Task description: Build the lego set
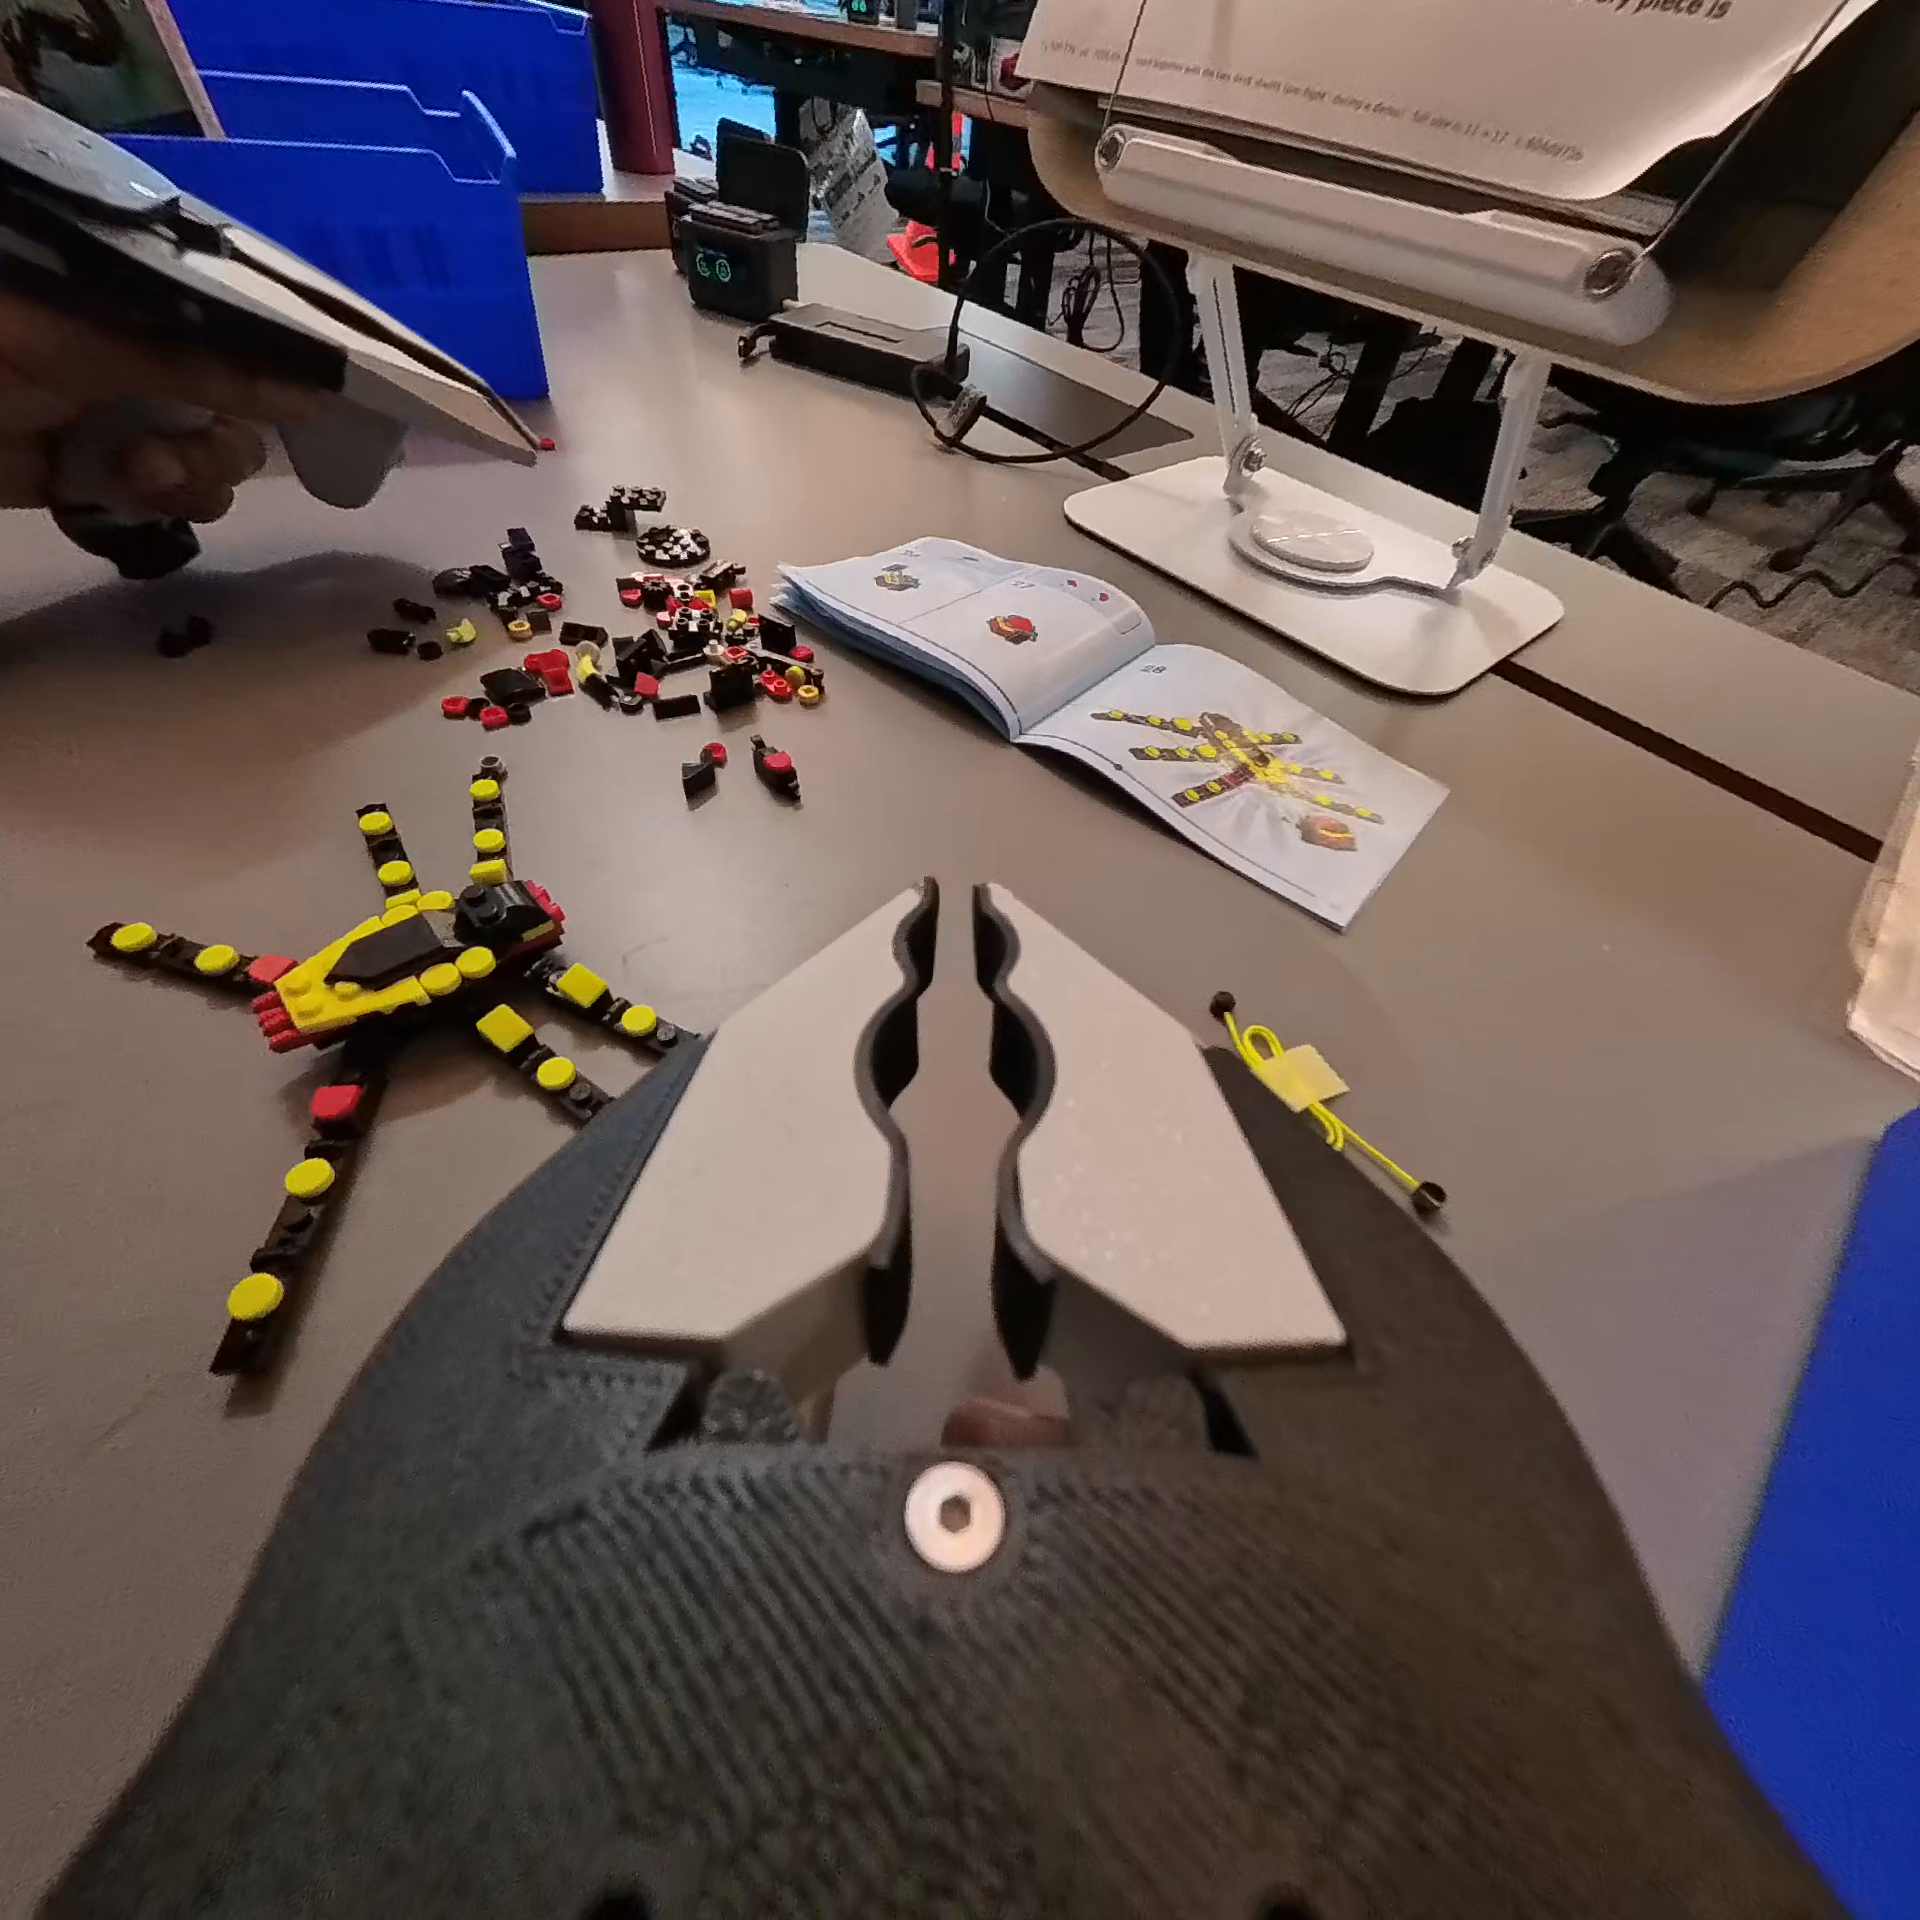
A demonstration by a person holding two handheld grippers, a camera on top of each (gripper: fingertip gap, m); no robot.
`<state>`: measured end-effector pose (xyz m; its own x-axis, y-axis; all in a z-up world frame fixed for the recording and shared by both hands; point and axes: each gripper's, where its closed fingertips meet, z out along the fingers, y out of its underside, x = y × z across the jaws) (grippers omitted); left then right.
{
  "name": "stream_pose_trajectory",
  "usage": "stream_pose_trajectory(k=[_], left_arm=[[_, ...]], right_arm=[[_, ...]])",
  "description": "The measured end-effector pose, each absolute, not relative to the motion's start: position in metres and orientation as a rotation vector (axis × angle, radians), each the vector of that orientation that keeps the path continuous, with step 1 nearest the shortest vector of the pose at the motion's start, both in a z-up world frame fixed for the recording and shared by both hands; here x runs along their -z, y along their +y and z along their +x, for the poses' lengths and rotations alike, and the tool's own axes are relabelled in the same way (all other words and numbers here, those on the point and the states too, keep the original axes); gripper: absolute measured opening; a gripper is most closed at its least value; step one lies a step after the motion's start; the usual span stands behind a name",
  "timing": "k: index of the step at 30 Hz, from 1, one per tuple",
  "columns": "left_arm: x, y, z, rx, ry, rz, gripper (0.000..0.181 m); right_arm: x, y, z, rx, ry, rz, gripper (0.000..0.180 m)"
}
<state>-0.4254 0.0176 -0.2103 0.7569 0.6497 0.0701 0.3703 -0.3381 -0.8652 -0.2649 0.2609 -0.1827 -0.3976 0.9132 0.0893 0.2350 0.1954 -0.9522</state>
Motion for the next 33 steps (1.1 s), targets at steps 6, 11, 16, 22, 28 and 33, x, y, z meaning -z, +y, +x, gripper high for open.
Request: stream_pose_trajectory(k=[6,11,16,22,28,33], left_arm=[[0.214,0.016,-0.430,-0.454,-0.748,-1.999,0.007],[0.213,0.013,-0.433,-0.483,-0.768,-1.991,0.016],[0.208,-0.008,-0.448,-0.516,-0.902,-1.947,0.013],[0.209,-0.020,-0.447,-0.403,-0.919,-1.948,0.000],[0.228,-0.017,-0.440,-0.353,-0.880,-2.074,0.020],[0.241,-0.005,-0.432,-0.276,-0.799,-2.151,0.036]], right_arm=[[0.182,0.265,-0.266,-1.240,-1.753,-1.106,0.008],[0.183,0.265,-0.267,-1.212,-1.754,-1.101,0.009],[0.183,0.266,-0.267,-1.199,-1.749,-1.102,0.008],[0.186,0.271,-0.269,-1.197,-1.745,-1.163,0.008],[0.190,0.271,-0.269,-1.192,-1.761,-1.188,0.009],[0.191,0.271,-0.269,-1.184,-1.766,-1.185,0.008]])
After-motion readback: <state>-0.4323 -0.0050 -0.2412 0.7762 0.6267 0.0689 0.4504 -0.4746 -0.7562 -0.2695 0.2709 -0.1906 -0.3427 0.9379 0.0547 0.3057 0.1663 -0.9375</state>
